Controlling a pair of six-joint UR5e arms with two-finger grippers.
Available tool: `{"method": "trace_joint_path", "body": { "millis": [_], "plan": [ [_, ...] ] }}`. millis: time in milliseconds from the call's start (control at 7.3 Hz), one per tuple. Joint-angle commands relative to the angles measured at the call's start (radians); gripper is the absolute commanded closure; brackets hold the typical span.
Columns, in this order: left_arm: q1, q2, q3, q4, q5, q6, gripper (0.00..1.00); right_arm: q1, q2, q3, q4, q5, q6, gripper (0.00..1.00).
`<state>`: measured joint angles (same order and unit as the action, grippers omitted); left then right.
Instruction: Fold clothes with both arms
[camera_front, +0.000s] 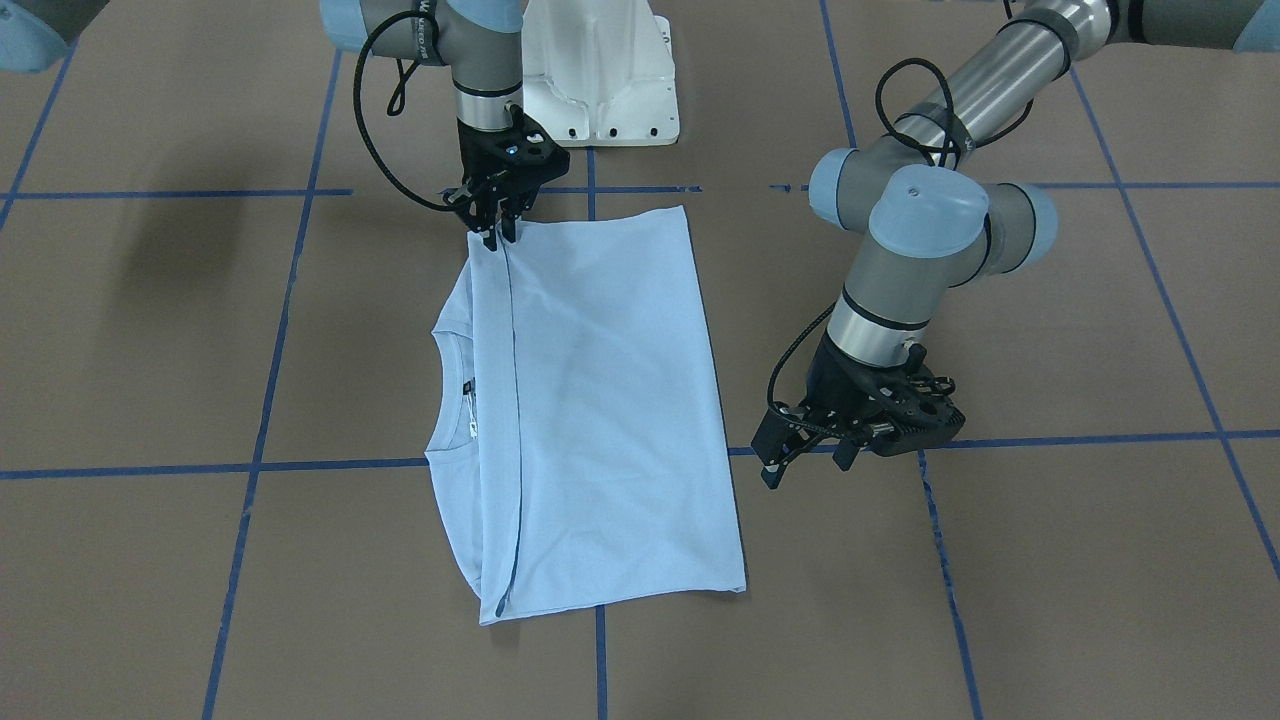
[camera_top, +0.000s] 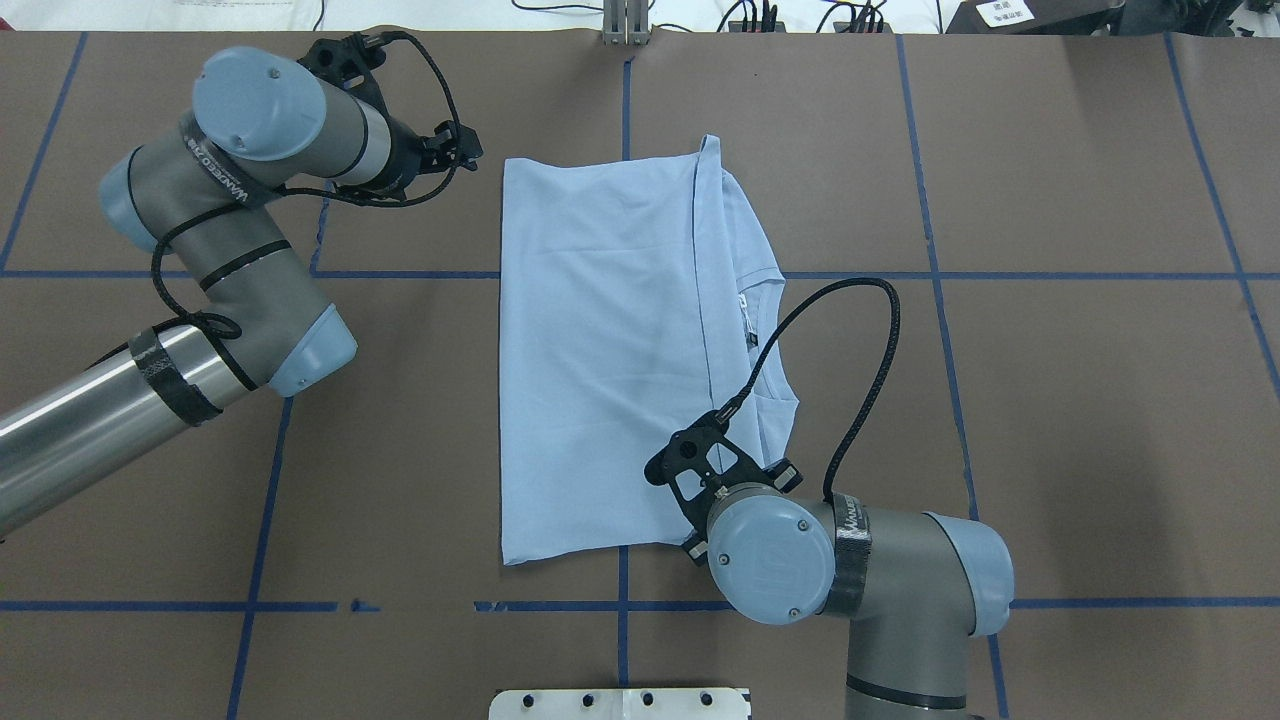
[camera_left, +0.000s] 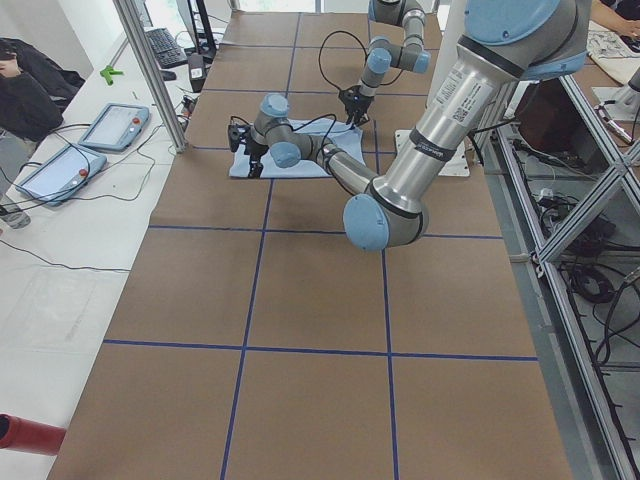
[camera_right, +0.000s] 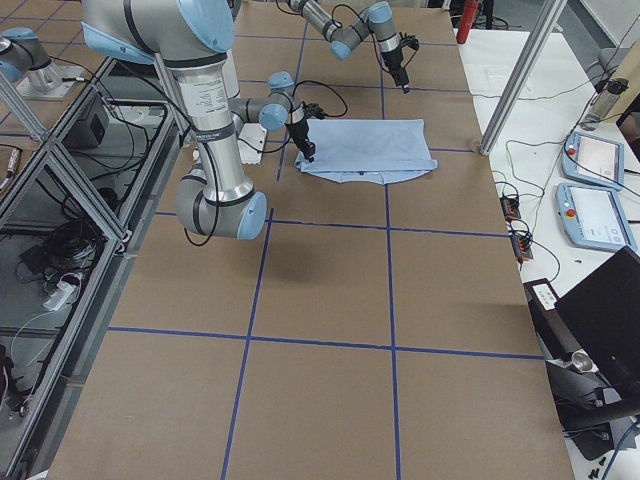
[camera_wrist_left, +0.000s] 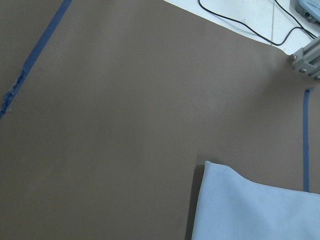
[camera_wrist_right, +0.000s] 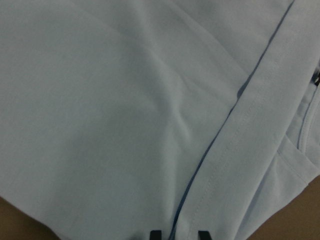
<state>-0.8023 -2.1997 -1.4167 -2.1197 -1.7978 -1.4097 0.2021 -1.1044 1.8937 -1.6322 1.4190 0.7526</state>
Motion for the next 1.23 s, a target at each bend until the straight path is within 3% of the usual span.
{"method": "trace_joint_path", "body": {
  "millis": [0, 137, 411, 1096],
  "plan": [
    [0.0, 0.0, 0.001, 0.0, 0.0, 0.0, 0.0, -0.012, -0.005, -0.002, 0.0, -0.005, 0.002, 0.63],
    [0.0, 0.0, 0.001, 0.0, 0.0, 0.0, 0.0, -0.015, -0.005, -0.004, -0.001, -0.006, 0.002, 0.64],
    [0.002, -0.002, 0.001, 0.0, 0.0, 0.0, 0.0, -0.015, -0.005, -0.001, -0.002, -0.021, 0.001, 0.99],
    [0.002, -0.005, 0.001, 0.0, 0.0, 0.0, 0.0, 0.049, -0.011, 0.033, 0.0, 0.004, 0.017, 1.0]
  ]
}}
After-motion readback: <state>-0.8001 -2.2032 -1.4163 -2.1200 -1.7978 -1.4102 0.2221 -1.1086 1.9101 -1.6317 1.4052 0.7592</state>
